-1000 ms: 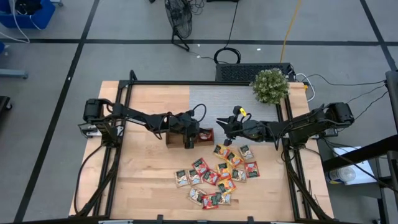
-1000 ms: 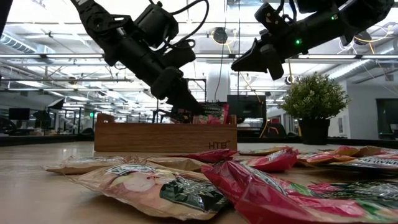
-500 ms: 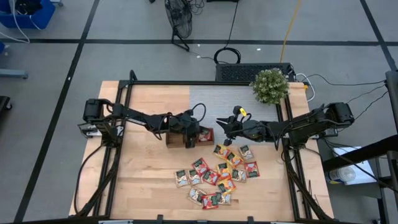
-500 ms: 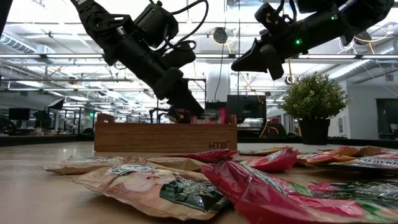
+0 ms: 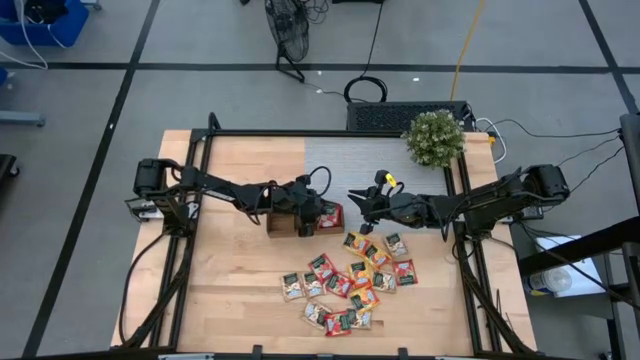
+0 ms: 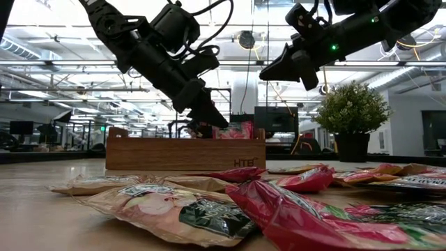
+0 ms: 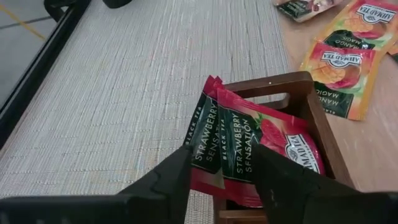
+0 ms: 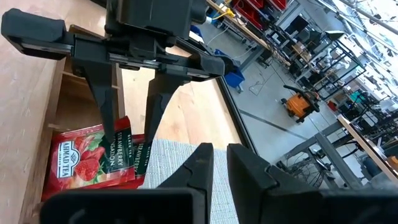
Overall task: Pick & Place Tea
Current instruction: Put the red tea bag into the right section of the wooden organizer
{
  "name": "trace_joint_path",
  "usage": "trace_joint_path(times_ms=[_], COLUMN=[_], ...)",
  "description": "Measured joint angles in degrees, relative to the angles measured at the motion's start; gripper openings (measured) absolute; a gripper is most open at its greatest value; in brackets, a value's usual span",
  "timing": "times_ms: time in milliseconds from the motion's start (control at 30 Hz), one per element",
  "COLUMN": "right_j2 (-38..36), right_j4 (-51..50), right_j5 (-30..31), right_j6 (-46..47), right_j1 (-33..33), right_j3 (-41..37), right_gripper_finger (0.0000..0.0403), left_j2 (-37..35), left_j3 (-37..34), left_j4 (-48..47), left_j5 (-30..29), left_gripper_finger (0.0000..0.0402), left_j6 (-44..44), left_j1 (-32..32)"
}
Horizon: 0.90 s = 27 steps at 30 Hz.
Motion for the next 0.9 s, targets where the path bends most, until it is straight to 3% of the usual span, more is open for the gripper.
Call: trace_joint_path(times_ms=[467, 667, 833, 900], right_j2=[0.0, 0.0, 0.0, 0.0], right_j4=[0.0, 0.0, 0.0, 0.0], right_j5=[0.0, 0.0, 0.0, 0.0], right_j6=[-0.1, -0.1, -0.2, -0.4], right_j1=[0.0, 0.0, 0.0, 0.0], right_j3=[0.0, 0.0, 0.0, 0.0], right_gripper_finger=[0.0034, 0.0034, 0.0034, 0.0034], left_j2=[-0.1, -4.9, -10.3, -11.2], left_j3=[0.0, 0.0, 0.3, 2.5], left_j4=[3.4, 1.4, -1.0, -5.9], left_j5=[-2.0, -7.2, -7.6, -7.3], left_gripper_finger=[0.0171, 0.0171, 0.0169, 0.0159], left_j6=[0.3, 0.3, -1.0, -0.4], left_j1=[-1.5, -2.2, -3.9, -5.2])
